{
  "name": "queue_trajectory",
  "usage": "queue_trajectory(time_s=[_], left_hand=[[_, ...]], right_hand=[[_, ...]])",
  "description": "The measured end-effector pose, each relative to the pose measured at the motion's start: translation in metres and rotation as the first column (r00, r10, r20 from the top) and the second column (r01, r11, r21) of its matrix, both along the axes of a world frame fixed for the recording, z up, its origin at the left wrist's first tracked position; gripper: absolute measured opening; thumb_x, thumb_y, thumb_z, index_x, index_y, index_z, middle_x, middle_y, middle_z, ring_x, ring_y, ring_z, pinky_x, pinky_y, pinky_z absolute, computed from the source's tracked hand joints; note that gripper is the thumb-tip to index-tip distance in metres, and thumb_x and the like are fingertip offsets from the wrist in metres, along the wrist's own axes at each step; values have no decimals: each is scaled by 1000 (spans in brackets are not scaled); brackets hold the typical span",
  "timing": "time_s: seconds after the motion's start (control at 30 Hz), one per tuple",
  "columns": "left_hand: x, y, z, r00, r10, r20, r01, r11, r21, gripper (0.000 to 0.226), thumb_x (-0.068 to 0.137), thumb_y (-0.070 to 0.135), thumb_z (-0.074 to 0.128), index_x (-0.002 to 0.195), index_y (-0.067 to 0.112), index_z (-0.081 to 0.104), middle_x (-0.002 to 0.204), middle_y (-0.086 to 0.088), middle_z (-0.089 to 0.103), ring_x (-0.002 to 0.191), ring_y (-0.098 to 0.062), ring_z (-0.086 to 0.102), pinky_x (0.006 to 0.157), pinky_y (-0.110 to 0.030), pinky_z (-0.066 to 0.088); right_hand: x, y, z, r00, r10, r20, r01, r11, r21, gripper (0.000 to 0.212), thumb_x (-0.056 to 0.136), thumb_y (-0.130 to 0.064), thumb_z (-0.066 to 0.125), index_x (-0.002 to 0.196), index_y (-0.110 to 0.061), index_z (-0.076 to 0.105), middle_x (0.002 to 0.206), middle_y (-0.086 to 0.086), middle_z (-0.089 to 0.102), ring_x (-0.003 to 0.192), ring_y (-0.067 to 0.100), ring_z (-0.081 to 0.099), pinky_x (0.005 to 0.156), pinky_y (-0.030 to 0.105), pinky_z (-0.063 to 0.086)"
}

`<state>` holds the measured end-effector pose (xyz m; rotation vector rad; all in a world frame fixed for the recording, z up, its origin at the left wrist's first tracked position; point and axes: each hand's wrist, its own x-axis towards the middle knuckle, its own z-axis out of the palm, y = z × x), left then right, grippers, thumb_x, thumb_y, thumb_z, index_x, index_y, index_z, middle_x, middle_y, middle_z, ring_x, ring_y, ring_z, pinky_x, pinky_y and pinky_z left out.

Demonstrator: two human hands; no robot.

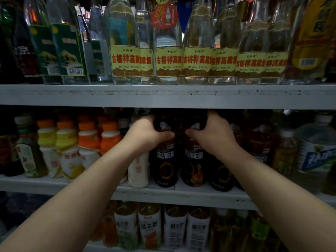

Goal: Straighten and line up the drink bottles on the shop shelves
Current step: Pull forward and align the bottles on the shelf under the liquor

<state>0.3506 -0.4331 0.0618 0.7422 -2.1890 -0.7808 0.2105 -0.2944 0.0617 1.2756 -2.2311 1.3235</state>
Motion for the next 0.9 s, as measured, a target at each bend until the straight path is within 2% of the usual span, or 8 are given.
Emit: queue_trajectory(time_s=[0.07, 0.13, 0.2, 0.3, 0.4, 0.53, 0.77, 0.9], left_hand=[[3, -6, 2, 998, -67, -19, 68, 991, 117, 33, 68, 33, 83, 89, 32, 58, 80, 12, 67, 54, -1, 61, 43, -18, 44], [6, -8, 2, 996, -87, -13, 88, 986, 138, 30, 71, 29, 81, 92, 29, 61, 73, 8, 68, 42, -2, 57, 37, -17, 38], [5, -7, 2, 996, -88, 2, 87, 990, 113, 28, 73, 32, 79, 91, 31, 58, 74, 8, 67, 42, -4, 57, 38, -18, 40], [3, -3, -2, 1000, -20, 24, 21, 1000, -5, 40, 70, 45, 76, 102, 34, 56, 86, 9, 67, 58, -9, 64, 45, -24, 47], [1, 0, -8, 996, 80, 27, -74, 981, -180, 66, 60, 61, 76, 117, 34, 55, 96, 16, 61, 83, -6, 60, 59, -21, 45], [-1, -1, -11, 997, 70, -8, -71, 978, -198, 63, 61, 53, 80, 116, 30, 58, 97, 15, 63, 88, -7, 61, 67, -23, 48], [2, -5, -9, 994, -103, -21, 100, 990, -100, 56, 65, 48, 79, 114, 38, 54, 99, 19, 65, 91, -1, 63, 77, -25, 54], [0, -1, -8, 993, -117, -28, 114, 989, -92, 53, 68, 48, 78, 113, 42, 51, 95, 21, 63, 81, 5, 61, 62, -18, 52]], right_hand=[[-4, 1, 0, 995, 71, 71, -72, 997, 7, 35, 70, -31, 78, 95, -30, 53, 80, -19, 55, 79, 8, 54, 59, 21, 46], [-5, 1, 1, 978, 123, 168, -128, 992, 19, 37, 73, -28, 76, 103, -30, 54, 93, -9, 62, 87, 16, 61, 68, 35, 56], [-4, 0, 2, 972, 130, 196, -141, 989, 41, 38, 74, -27, 74, 104, -32, 51, 93, -6, 63, 74, 16, 65, 56, 32, 56], [-2, -1, 3, 962, 131, 241, -141, 990, 25, 36, 72, -34, 73, 101, -26, 52, 81, -4, 64, 46, 10, 63, 35, 20, 43], [2, -3, 0, 947, 163, 278, -174, 985, 18, 47, 70, -36, 78, 104, -27, 47, 82, -5, 65, 43, 13, 63, 33, 20, 40], [4, -4, -2, 961, 147, 232, -153, 988, 6, 45, 73, -29, 78, 103, -28, 44, 83, -6, 62, 39, 14, 61, 33, 20, 41], [1, -2, -3, 985, 83, 153, -82, 997, -11, 47, 68, -37, 81, 102, -30, 48, 89, -11, 61, 73, 13, 63, 62, 35, 59], [2, 2, -1, 982, 71, 174, -67, 997, -27, 45, 68, -38, 81, 101, -30, 52, 85, -16, 59, 70, 5, 61, 54, 29, 58]])
